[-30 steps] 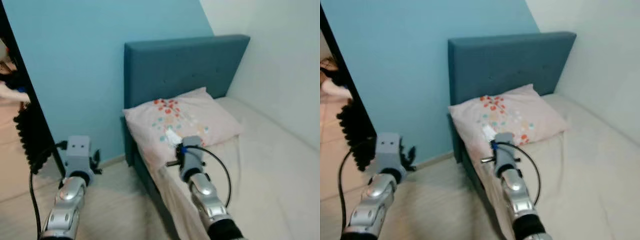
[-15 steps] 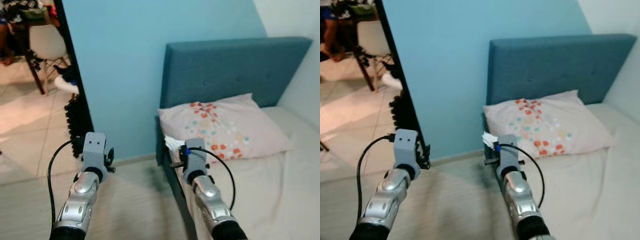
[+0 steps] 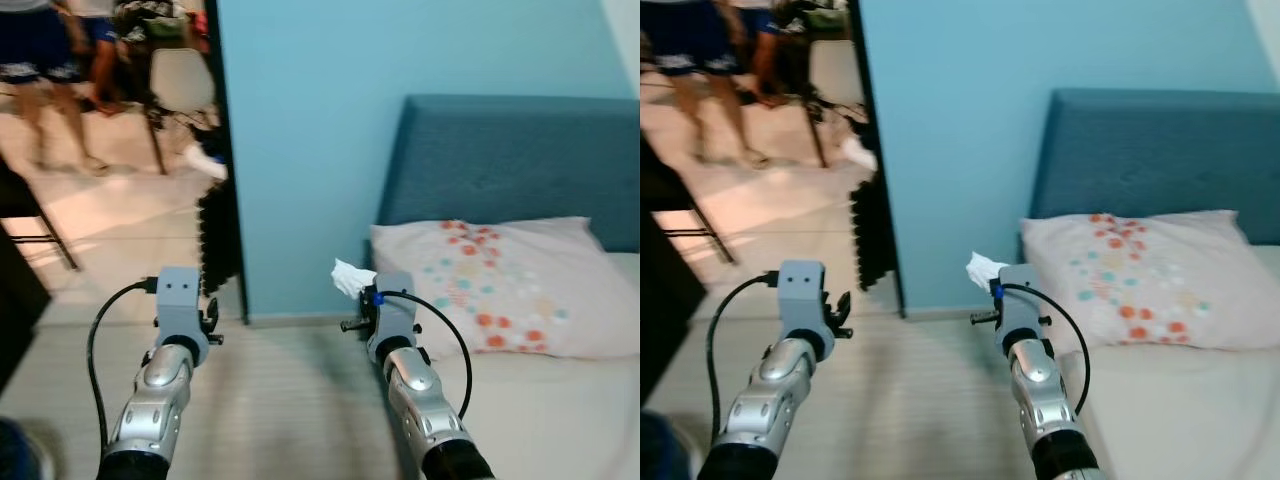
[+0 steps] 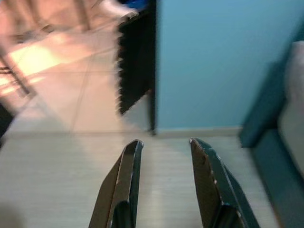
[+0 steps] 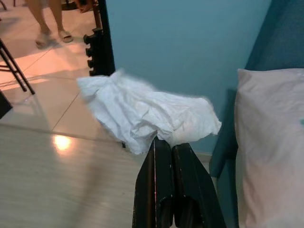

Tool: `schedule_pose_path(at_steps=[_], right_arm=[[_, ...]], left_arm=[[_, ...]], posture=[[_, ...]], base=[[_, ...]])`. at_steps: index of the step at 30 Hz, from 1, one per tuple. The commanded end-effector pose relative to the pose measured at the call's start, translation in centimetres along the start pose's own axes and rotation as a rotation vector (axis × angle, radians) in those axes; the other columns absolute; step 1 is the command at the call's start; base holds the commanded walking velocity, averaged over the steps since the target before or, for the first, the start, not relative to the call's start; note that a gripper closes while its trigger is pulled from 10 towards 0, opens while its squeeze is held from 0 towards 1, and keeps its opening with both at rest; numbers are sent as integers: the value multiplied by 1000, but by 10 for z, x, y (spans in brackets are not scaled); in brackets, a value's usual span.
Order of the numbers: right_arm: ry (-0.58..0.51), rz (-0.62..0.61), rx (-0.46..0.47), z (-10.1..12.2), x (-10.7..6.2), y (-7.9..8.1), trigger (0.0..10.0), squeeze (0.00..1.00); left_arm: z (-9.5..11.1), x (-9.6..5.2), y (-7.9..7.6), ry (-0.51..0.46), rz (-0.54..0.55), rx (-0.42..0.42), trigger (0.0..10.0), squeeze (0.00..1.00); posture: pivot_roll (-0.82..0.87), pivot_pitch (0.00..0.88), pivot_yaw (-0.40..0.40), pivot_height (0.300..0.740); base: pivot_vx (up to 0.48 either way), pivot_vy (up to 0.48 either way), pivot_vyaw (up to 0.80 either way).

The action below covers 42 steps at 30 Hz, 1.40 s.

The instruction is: Clean up the room

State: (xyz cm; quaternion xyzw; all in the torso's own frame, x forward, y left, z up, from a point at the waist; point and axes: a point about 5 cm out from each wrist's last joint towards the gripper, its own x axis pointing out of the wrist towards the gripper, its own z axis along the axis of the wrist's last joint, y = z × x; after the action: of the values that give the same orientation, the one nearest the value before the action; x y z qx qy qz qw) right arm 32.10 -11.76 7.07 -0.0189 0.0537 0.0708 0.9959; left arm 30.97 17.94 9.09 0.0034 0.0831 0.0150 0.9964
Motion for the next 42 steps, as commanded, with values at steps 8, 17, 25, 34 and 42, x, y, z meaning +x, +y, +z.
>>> schedule_pose_path(at_steps=[8, 17, 25, 34, 42], right_arm=[[8, -2, 16, 1, 4, 0, 10000, 0], [10, 12, 11, 1, 6, 0, 10000, 0], [6, 10, 9, 3, 6, -2, 10000, 0], [15, 24, -5, -1, 2, -6, 10000, 0], [30, 62, -11, -3, 3, -4, 10000, 0]], left_arm=[[-3, 2, 11, 33, 52, 11, 10000, 0], [0, 6, 3, 40, 23, 1, 10000, 0], [9, 12, -7, 17, -3, -4, 10000, 0], [3, 8, -4, 26, -1, -18, 10000, 0], [1, 6, -10, 24, -19, 7, 10000, 0]], posture=[[112, 0, -66, 726], [121, 0, -81, 726], [97, 0, -59, 726], [69, 0, -65, 726], [101, 0, -122, 726]], base=[[0, 0, 800], [0, 0, 800], [0, 0, 800], [0, 0, 800], [0, 0, 800]])
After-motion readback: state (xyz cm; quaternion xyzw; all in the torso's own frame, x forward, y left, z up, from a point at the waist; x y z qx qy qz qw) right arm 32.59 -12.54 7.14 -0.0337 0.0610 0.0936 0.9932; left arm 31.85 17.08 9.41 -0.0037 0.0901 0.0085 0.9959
